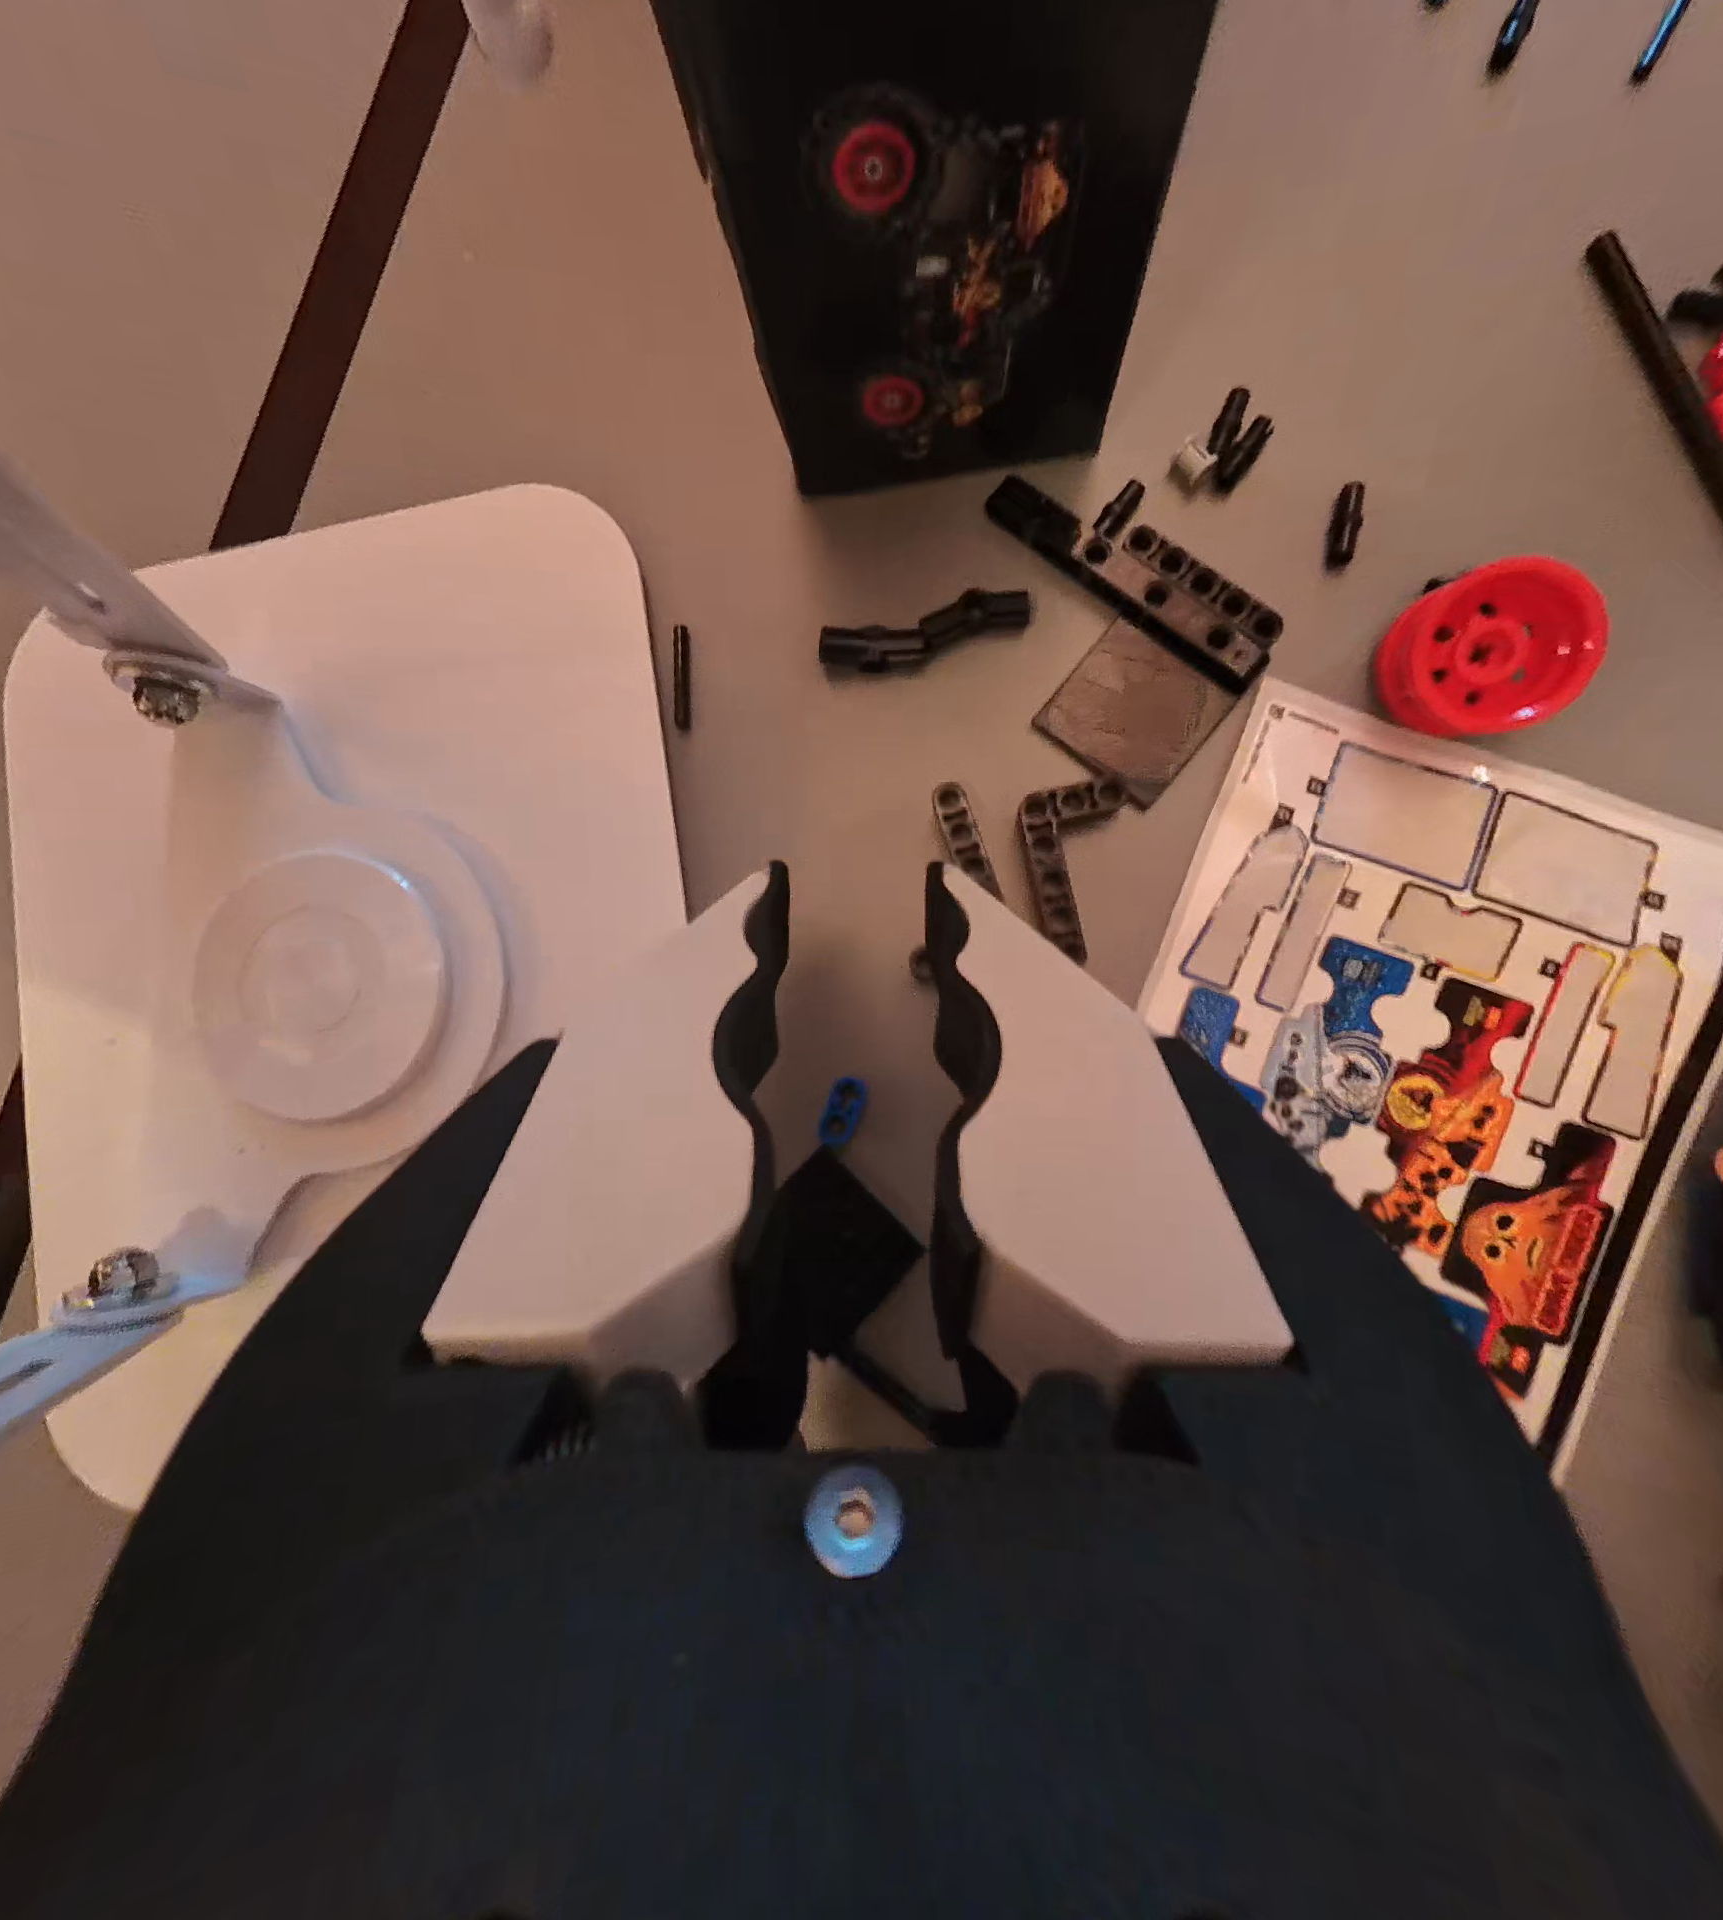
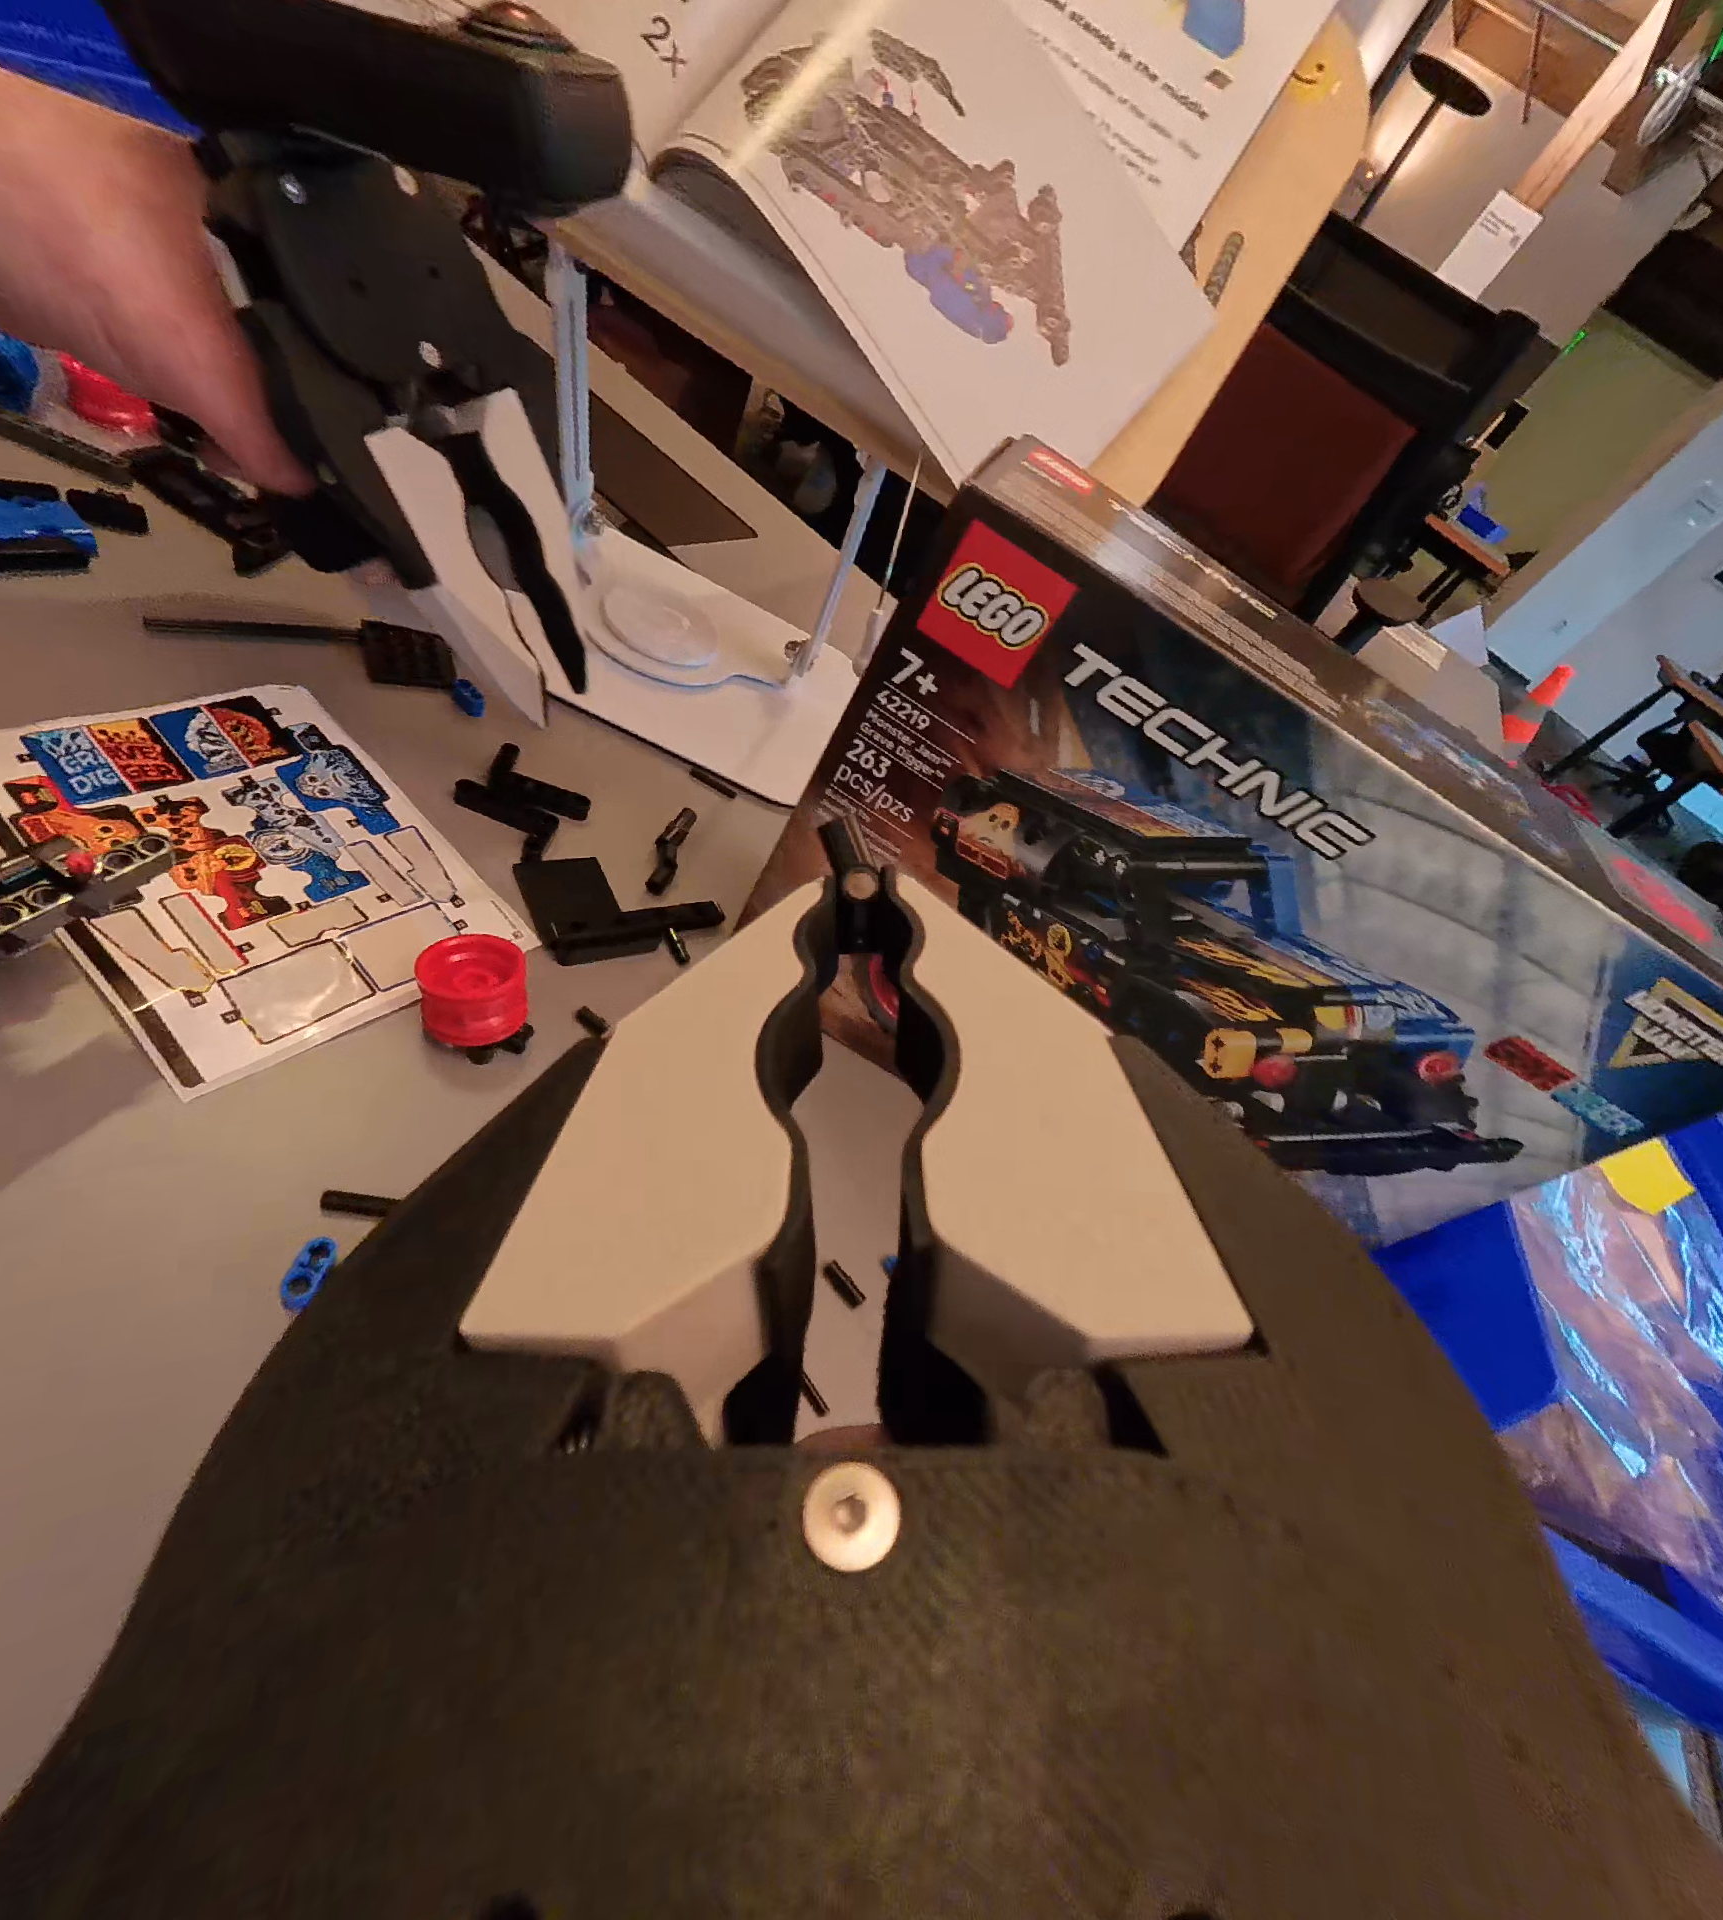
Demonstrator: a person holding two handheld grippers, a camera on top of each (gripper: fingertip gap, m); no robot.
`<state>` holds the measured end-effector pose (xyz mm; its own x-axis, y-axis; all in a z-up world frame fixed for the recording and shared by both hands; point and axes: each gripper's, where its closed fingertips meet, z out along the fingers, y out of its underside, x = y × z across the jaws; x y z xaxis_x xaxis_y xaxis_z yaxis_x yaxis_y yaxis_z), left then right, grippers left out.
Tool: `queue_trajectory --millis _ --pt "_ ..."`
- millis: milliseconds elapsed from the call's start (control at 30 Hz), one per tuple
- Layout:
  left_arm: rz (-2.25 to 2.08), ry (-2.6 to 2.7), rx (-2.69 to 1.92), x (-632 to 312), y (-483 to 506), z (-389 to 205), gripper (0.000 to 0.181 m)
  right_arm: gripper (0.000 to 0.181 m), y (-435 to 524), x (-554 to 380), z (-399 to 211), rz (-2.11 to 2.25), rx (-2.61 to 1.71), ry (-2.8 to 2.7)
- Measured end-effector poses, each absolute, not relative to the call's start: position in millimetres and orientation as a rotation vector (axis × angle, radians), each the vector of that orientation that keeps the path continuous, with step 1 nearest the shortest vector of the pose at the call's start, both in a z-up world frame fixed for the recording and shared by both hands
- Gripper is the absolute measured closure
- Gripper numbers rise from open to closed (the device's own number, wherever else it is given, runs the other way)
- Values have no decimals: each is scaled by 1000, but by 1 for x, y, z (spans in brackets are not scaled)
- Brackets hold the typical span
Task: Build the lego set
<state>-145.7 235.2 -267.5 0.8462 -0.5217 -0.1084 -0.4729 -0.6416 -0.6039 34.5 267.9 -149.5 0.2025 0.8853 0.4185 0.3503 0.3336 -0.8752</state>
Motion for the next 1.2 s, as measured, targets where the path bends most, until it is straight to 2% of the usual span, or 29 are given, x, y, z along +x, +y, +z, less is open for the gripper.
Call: queue_trajectory --millis 500,967,1200 --pt "-73 667 -2311 -160 152 -228 160 176 285 43 -171 537 -1358 -1410" --pt "-162 1151 -2114 -16 162 -213 161 176 292 49 -195 532 -1446 -1476" --pt "-256 1545 -2004 71 198 -249 157 176 303 57 -198 551 -1486 -1435"
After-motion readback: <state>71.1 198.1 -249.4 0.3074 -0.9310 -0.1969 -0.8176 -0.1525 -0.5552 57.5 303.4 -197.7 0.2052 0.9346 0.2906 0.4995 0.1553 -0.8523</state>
